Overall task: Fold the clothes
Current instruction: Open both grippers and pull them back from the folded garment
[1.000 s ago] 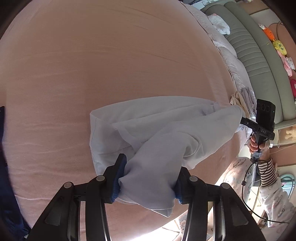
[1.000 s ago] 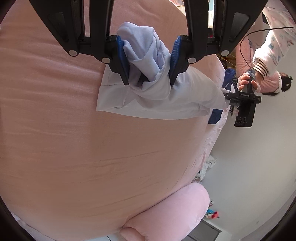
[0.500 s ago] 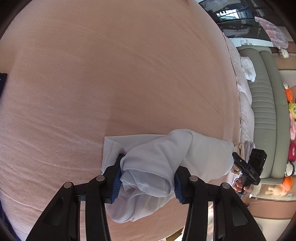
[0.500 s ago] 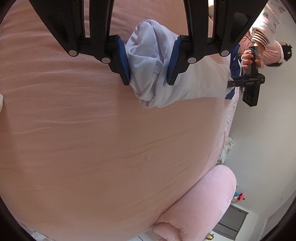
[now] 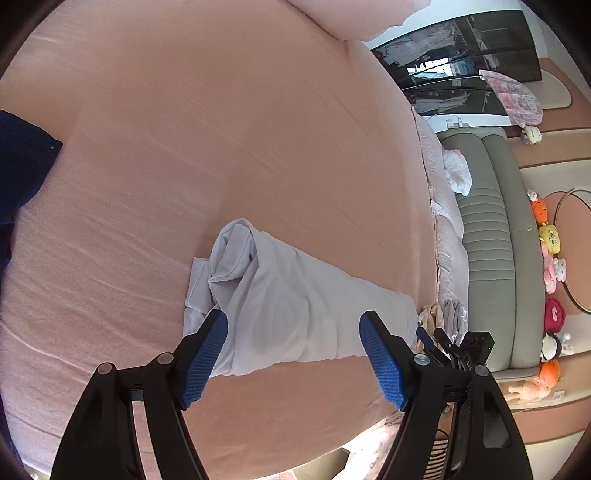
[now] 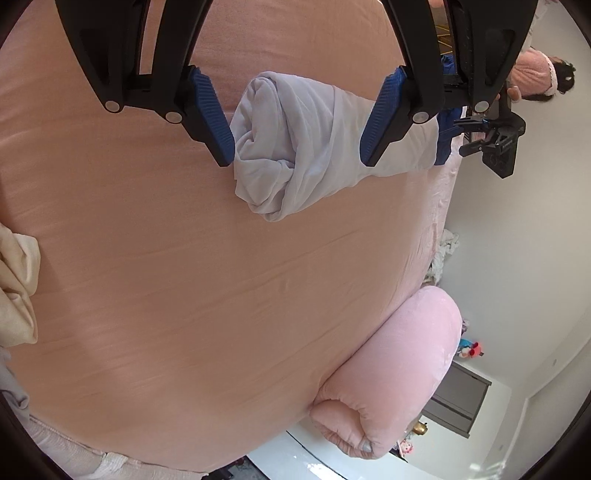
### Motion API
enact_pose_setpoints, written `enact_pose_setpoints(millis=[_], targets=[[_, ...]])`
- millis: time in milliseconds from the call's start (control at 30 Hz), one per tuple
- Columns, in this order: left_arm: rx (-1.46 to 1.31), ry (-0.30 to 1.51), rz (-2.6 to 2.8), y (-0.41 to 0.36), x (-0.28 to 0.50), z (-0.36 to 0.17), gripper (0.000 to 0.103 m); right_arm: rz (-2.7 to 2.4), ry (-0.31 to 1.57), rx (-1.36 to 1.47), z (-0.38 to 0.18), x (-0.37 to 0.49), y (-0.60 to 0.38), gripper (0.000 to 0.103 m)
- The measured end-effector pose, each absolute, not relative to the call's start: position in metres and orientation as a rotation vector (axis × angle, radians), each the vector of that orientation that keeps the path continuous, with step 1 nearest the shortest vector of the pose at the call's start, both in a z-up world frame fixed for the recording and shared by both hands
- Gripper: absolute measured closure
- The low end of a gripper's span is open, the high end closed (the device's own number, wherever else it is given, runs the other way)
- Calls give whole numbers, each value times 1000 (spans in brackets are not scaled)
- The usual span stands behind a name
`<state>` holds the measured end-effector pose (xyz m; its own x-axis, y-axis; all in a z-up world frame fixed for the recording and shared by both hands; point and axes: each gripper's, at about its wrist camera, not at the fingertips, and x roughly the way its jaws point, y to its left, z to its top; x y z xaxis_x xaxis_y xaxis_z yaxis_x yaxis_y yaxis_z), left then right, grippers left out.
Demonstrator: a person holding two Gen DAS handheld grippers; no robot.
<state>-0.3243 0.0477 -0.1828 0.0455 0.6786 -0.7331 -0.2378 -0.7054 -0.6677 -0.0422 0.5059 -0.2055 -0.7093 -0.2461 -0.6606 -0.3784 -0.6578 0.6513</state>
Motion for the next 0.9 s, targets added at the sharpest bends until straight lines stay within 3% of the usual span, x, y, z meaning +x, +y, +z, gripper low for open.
enact_pose_setpoints(millis=[267, 400, 533, 733, 900], targets=[[-1540, -434, 1957, 66, -285, -195, 30, 2585, 1197, -1154, -206, -40, 474, 33], [-1545, -561, 2010, 54, -275, -211, 30, 2518, 1248, -1053, -211, -25, 468, 33], [-1567, -542, 2079, 57, -271, -221, 30, 2474, 1295, -1016, -220, -12, 463, 32], [-1498, -510, 2172, 66, -268, -223, 30, 2467, 1032, -1187, -228, -28, 447, 31], [-1518, -509, 2211, 66, -272, -235, 30, 2463, 1086, -1135, -231, -24, 456, 31]])
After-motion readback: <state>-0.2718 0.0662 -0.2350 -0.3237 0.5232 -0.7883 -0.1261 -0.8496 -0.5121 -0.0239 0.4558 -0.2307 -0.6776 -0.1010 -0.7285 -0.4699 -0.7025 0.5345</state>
